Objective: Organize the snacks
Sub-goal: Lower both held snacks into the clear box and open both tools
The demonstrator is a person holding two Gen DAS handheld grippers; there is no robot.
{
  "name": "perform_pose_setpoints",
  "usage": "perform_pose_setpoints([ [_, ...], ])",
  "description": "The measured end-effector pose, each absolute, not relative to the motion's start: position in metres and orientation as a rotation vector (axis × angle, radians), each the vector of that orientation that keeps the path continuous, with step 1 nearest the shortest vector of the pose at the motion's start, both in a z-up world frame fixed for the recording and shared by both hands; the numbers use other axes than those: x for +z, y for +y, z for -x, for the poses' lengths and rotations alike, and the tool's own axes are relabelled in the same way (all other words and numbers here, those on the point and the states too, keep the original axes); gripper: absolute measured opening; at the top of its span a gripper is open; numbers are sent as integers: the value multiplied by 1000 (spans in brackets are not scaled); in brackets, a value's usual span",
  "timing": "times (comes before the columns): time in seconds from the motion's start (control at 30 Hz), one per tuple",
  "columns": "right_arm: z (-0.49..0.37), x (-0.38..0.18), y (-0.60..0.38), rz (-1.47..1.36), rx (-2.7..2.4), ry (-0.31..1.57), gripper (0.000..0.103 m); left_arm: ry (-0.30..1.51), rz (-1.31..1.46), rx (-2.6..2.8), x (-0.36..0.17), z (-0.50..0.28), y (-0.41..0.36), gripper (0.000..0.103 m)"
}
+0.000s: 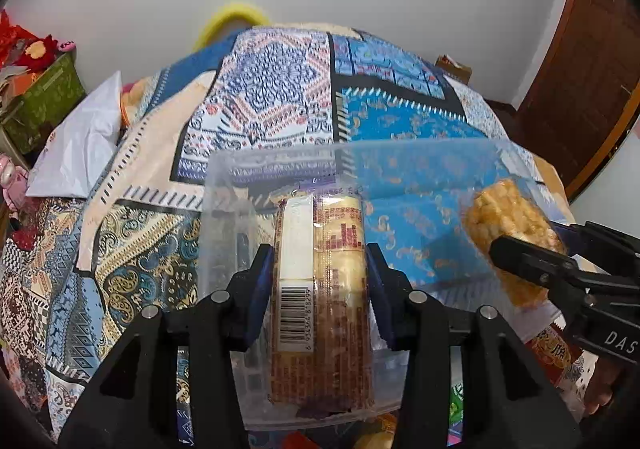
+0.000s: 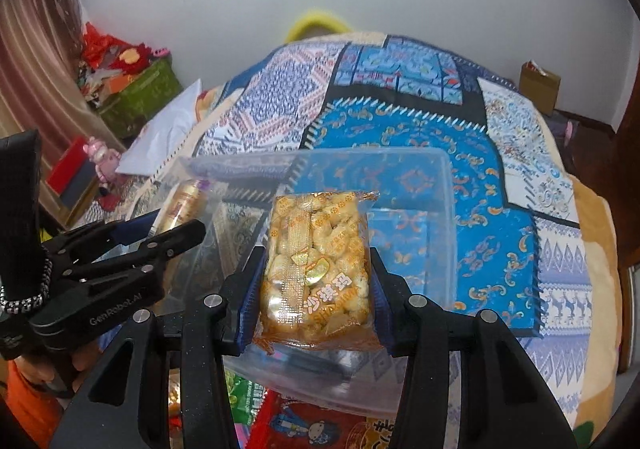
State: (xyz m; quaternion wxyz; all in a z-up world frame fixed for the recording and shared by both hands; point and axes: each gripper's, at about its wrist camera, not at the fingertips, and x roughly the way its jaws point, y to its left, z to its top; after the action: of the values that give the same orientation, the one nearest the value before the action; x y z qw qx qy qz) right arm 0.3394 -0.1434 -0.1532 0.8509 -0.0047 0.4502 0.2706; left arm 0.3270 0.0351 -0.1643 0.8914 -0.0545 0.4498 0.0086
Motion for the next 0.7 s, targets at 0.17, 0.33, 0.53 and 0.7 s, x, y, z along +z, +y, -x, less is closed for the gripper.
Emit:
perform_pose_setpoints([
  [0.17, -340, -156, -141, 30, 571, 975, 46, 929, 92, 20, -161, -320, 32, 45],
  [0.33, -330, -142, -143, 48, 543, 925, 54, 883, 91, 7, -136, -303, 31, 46],
  [0.53, -306, -113, -149, 75, 529, 846, 54, 805, 105, 3, -97, -267, 35, 51],
  [0.7, -272, -90, -157, 89, 521, 781, 55, 738, 86, 4, -70, -224, 36, 60],
])
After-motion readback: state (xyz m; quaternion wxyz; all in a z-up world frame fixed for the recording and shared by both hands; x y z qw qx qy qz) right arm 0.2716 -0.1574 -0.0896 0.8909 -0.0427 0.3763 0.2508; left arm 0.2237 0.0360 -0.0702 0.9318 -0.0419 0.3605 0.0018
